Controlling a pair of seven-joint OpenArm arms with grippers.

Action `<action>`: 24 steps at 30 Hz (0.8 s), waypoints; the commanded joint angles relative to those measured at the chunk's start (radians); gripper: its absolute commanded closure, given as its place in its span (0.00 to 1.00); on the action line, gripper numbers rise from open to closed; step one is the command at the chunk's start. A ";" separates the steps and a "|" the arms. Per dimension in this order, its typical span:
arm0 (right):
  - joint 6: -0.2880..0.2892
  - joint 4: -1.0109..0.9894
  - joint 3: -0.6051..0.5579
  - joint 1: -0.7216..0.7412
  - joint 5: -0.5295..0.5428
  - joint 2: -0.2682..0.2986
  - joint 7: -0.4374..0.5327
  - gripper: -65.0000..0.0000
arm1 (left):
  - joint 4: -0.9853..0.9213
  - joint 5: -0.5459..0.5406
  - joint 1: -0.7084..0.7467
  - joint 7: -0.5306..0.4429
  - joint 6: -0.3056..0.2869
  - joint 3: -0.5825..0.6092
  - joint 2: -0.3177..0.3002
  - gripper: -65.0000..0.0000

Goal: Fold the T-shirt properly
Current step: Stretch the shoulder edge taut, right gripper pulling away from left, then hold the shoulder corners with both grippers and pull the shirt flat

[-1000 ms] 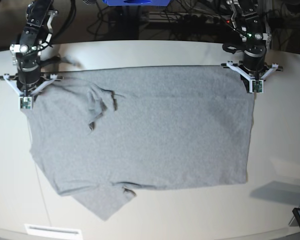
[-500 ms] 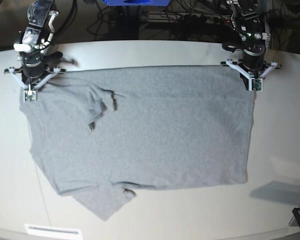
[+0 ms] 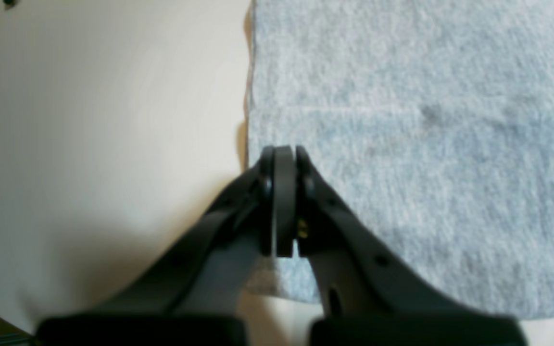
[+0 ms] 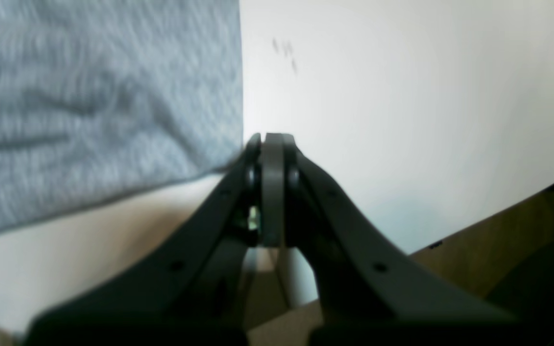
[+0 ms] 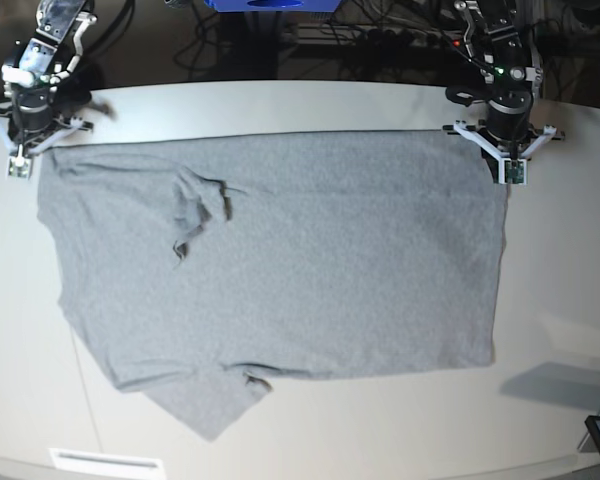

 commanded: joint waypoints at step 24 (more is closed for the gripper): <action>0.001 0.190 -0.255 -0.006 0.004 0.002 -0.043 1.00 | -0.001 0.002 0.002 -0.021 0.007 -0.006 -0.001 1.00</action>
